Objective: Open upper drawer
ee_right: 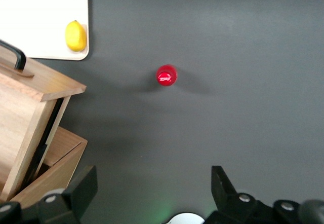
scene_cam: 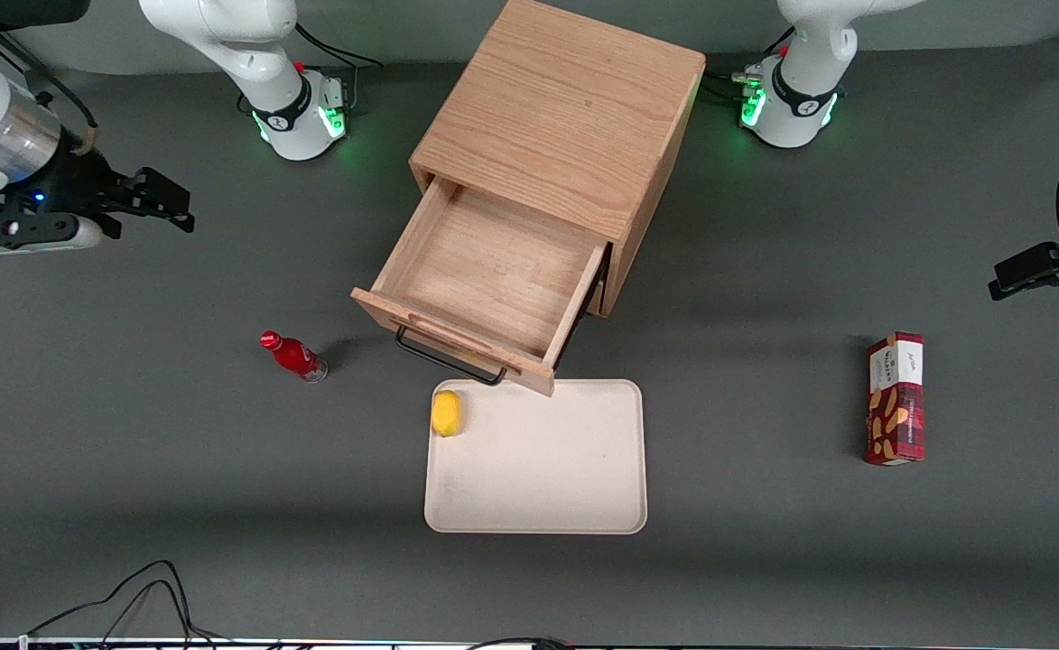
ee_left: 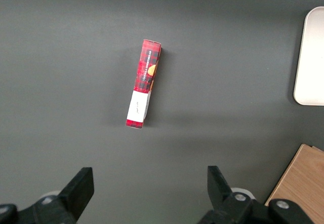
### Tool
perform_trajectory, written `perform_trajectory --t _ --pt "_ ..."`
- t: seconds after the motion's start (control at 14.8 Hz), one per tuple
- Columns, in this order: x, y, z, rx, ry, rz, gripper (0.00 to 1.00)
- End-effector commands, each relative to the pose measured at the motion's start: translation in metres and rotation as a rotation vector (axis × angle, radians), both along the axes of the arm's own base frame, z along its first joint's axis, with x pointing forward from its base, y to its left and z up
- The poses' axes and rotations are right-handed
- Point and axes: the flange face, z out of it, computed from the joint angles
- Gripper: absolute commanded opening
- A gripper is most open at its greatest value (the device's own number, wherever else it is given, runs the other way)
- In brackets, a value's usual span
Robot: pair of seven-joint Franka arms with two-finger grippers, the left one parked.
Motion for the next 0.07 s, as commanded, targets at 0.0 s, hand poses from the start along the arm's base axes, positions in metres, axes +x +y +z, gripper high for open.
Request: perform_trajectory --t 0.0 --pt "-0.0093 -0.0084 0.0039 0.044 0.02 -0.029 1.0"
